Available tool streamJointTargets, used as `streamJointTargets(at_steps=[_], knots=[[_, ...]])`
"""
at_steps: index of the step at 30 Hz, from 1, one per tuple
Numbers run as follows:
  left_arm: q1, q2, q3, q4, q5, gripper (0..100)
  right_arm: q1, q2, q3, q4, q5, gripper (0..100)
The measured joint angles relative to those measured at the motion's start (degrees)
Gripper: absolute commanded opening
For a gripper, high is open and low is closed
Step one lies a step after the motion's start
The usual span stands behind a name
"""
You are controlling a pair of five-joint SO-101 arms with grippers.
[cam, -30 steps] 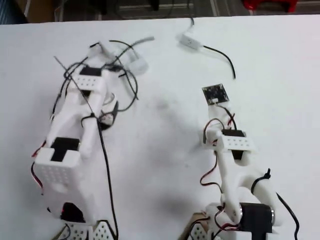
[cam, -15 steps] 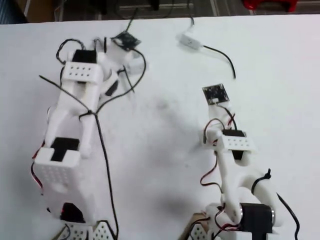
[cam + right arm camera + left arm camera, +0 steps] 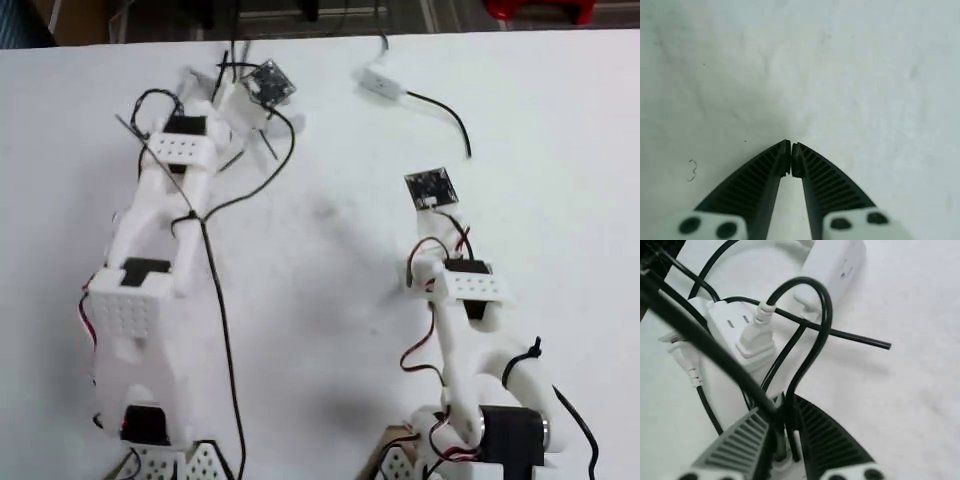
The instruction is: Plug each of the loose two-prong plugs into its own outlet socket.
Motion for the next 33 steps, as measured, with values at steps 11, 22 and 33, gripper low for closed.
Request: streamJointTargets(at_steps=[11, 22, 33], knots=[[-4.7, -1.8, -3.3, 11.4, 4.0, 31, -0.1, 0.0, 0.1, -1.1, 0.0, 1.9], [-5.2, -11.6, -15.8, 30.0, 4.7, 30, -0.1, 0.0, 0.1, -1.1, 0.0, 1.9], [-4.7, -33.3, -21.1, 47.4, 11.7, 30, -0.1, 0.0, 0.1, -1.1, 0.0, 1.9]])
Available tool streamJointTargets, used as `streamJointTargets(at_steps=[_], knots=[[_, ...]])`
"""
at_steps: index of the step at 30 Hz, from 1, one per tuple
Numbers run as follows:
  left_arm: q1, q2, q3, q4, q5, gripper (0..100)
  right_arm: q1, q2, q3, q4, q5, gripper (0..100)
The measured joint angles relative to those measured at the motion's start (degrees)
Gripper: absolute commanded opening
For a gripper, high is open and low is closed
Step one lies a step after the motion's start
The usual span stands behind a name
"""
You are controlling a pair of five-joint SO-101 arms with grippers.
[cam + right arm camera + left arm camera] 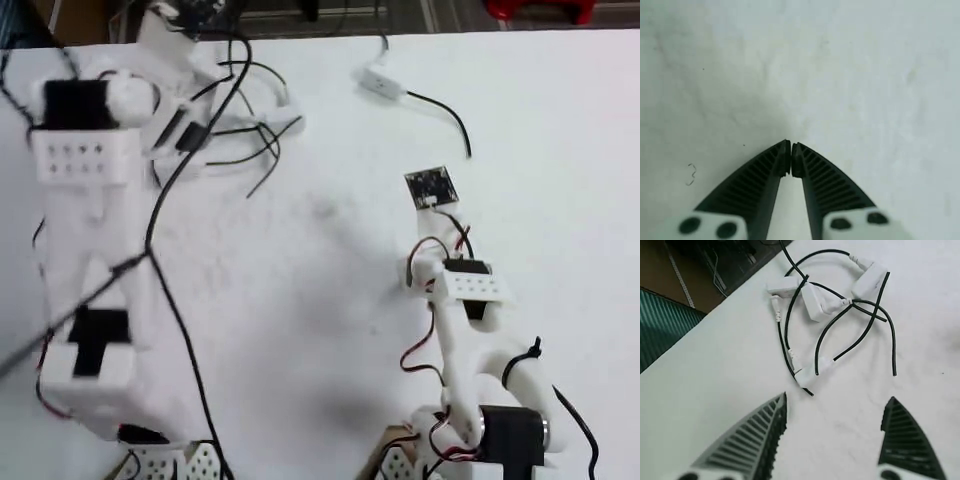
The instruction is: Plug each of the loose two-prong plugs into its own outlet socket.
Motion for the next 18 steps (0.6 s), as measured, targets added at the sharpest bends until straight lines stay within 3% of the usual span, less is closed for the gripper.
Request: streamJointTargets(at_steps=[11, 18], knots=[[0.0, -25.7, 0.4, 5.7, 13.4, 30, 0.0, 0.0, 0.0, 0.0, 0.0, 1.9], [2.5, -46.1, 16.3, 5.7, 15.8, 30, 0.0, -0.6, 0.0, 0.0, 0.0, 1.9]])
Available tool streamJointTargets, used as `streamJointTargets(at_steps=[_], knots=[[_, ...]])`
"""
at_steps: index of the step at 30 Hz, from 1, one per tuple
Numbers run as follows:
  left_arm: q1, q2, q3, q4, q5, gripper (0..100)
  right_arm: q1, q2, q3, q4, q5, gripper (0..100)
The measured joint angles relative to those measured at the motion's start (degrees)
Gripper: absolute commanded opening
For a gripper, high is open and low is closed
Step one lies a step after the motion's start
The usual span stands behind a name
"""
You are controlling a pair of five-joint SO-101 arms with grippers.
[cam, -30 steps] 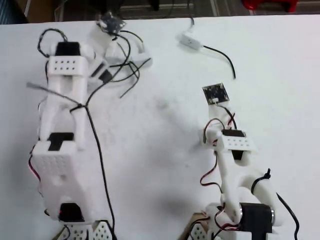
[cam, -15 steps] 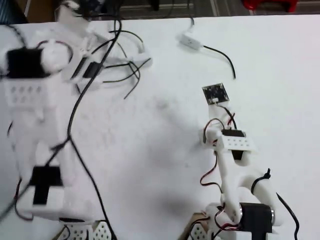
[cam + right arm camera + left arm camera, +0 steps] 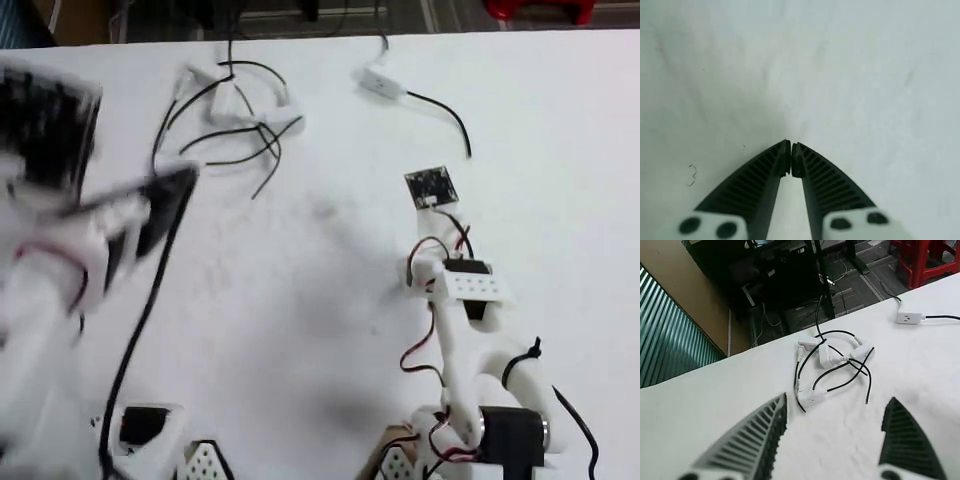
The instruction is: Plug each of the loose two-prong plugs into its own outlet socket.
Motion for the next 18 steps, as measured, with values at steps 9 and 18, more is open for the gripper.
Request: streamJointTargets(at_steps=[9, 18], knots=[[0.3, -30.4, 26.7, -7.7, 0.0, 30, 0.1, -14.7, -5.1, 0.0, 0.0, 1.9], [0.3, -58.2, 51.7, -15.2, 0.0, 30, -1.8, -37.6, -9.8, 0.0, 0.0, 1.9]])
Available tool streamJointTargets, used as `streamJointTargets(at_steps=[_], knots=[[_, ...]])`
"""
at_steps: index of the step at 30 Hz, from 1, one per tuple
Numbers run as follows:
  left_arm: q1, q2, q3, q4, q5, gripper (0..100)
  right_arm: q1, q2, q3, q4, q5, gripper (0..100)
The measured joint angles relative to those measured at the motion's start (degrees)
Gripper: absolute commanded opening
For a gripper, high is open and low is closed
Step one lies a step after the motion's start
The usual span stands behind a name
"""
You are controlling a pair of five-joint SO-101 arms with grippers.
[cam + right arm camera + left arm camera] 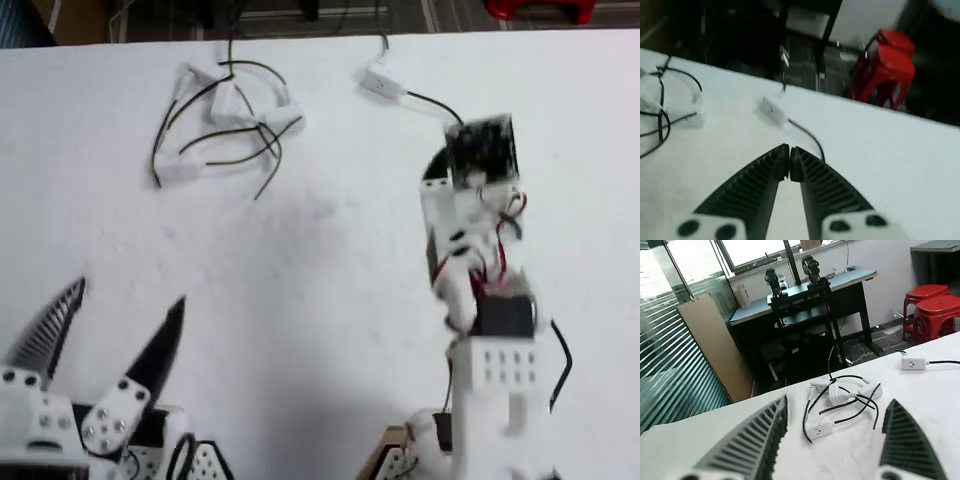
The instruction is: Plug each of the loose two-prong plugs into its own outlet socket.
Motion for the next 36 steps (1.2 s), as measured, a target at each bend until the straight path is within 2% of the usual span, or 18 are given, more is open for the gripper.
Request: streamJointTargets(at_steps=[3, 10, 14, 16, 23, 25, 29, 32, 36], knots=[[0.0, -5.3, 4.0, 0.0, 0.0, 30, -2.9, -8.4, 0.0, 0.6, 0.0, 1.9], [0.0, -5.5, 6.9, 1.8, 0.0, 30, -14.2, -29.8, -0.1, 10.1, 0.0, 1.9], [0.0, -5.5, 15.9, 1.8, 0.0, 30, -20.5, -41.7, 3.3, 18.4, 0.0, 1.9], [0.0, -5.5, 21.4, 0.4, 0.0, 30, -21.3, -46.2, 7.0, 20.8, 0.0, 1.9], [0.0, -5.5, 32.8, -5.1, 0.0, 28, -16.0, -47.1, 15.6, 25.1, 0.0, 1.9], [0.0, -5.5, 37.3, -6.4, 0.0, 21, -13.5, -47.2, 19.3, 25.1, 0.0, 1.9], [0.0, -5.5, 47.5, -10.2, 0.0, 1, -8.9, -47.2, 28.8, 25.1, 0.0, 1.9], [0.0, -5.4, 53.1, -12.5, 0.0, 5, -5.3, -46.9, 36.0, 25.1, 0.0, 1.9], [-1.2, -5.3, 55.4, -13.5, 0.0, 2, -1.2, -46.9, 43.4, 25.1, 0.0, 1.9]])
